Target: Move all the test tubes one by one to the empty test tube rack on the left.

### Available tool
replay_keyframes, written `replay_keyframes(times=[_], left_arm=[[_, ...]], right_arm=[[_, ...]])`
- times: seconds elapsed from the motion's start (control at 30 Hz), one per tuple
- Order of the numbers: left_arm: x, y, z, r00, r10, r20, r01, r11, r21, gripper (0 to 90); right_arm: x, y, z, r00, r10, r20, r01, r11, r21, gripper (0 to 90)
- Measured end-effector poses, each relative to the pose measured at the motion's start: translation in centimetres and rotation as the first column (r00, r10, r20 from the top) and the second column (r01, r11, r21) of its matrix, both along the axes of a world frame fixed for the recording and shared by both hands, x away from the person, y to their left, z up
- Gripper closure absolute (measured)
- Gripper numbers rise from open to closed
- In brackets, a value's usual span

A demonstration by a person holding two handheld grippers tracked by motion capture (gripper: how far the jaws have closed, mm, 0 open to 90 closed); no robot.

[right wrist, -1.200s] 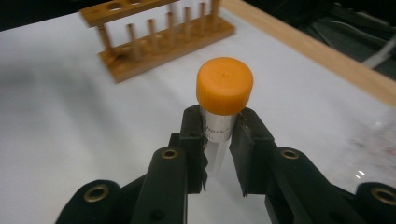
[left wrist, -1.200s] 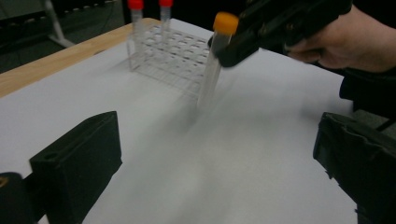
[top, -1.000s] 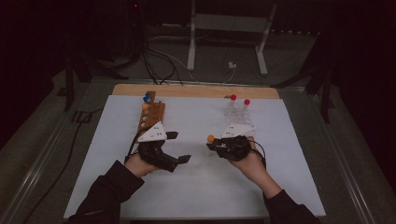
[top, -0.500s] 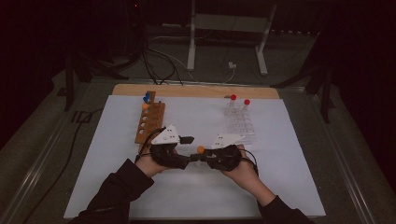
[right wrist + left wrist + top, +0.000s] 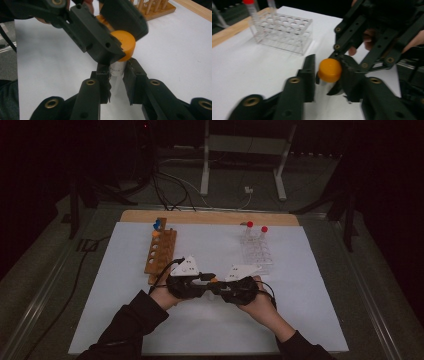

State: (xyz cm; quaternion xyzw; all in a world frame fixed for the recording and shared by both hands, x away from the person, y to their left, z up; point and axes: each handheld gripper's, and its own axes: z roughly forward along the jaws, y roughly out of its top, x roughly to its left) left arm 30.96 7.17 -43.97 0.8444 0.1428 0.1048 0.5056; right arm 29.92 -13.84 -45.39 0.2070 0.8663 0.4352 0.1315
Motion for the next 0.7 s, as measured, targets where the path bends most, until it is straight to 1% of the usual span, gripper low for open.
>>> replay_keyframes(times=[0.03, 0.07, 0.1, 0.17, 0.23, 0.27, 0.3, 0.37, 0.5, 0.6, 0.63, 0.67, 0.7], left_arm=[[0.0, 0.0, 0.0, 1.0, -0.001, 0.003, 0.001, 1.0, 0.005, 70.9], [-0.1, 0.0, 0.0, 0.9998, -0.003, 0.02, 0.003, 0.9999, 0.01, 71.4], [-0.2, -0.1, 0.0, 0.9997, 0.001, 0.024, -0.001, 1.0, 0.007, 71.6], [-0.2, -0.1, 0.1, 0.9996, 0.004, 0.028, -0.004, 1.0, 0.001, 71.9], [-0.2, 0.1, 0.3, 0.9998, 0.002, 0.022, -0.002, 1.0, -0.007, 72.0], [-0.1, 0.2, 0.4, 0.9995, 0.01, 0.03, -0.01, 0.9999, -0.005, 72.1], [-0.1, 0.3, 0.6, 0.9995, 0.016, 0.029, -0.016, 0.9998, -0.011, 72.1], [0.1, 0.8, 0.9, 0.999, 0.034, 0.029, -0.034, 0.9992, -0.021, 72.2], [0.5, 2.1, 1.9, 0.9966, 0.074, 0.036, -0.073, 0.9968, -0.032, 72.2], [0.8, 3.2, 2.7, 0.9927, 0.11, 0.049, -0.108, 0.9932, -0.043, 72.2], [1.0, 3.5, 3.1, 0.9902, 0.127, 0.057, -0.125, 0.9912, -0.045, 72.2], [1.1, 3.9, 3.4, 0.9892, 0.135, 0.056, -0.132, 0.9899, -0.052, 72.2], [1.2, 4.3, 3.7, 0.9868, 0.15, 0.062, -0.146, 0.9876, -0.058, 72.2]], right_arm=[[0.0, 0.0, 0.0, 1.0, -0.001, -0.003, 0.001, 1.0, 0.001, 74.4], [0.0, 0.0, 0.0, 1.0, 0.001, -0.004, -0.001, 1.0, 0.0, 74.4], [0.0, 0.0, 0.0, 1.0, 0.002, -0.006, -0.002, 1.0, 0.001, 74.4], [0.0, -0.1, 0.1, 1.0, 0.001, -0.003, -0.001, 1.0, 0.006, 74.3], [0.0, -0.2, 0.2, 1.0, 0.006, -0.003, -0.006, 1.0, 0.017, 73.2], [0.0, -0.2, 0.2, 0.9999, 0.008, -0.009, -0.007, 1.0, 0.021, 70.9], [0.0, -0.3, 0.2, 1.0, 0.005, -0.007, -0.005, 1.0, 0.02, 65.7], [0.0, -0.4, 0.3, 1.0, 0.005, -0.003, -0.005, 1.0, 0.026, 62.5], [-0.2, -1.0, 0.7, 0.9997, -0.021, 0.014, 0.02, 0.999, 0.049, 49.2], [-0.4, -1.4, 1.1, 0.9989, -0.036, 0.029, 0.035, 0.997, 0.064, 40.0], [-0.5, -1.6, 1.3, 0.9987, -0.041, 0.029, 0.039, 0.997, 0.072, 37.1], [-0.5, -1.7, 1.4, 0.9984, -0.047, 0.03, 0.044, 0.996, 0.078, 33.4], [-0.6, -1.8, 1.5, 0.9981, -0.054, 0.029, 0.051, 0.995, 0.085, 28.9]])
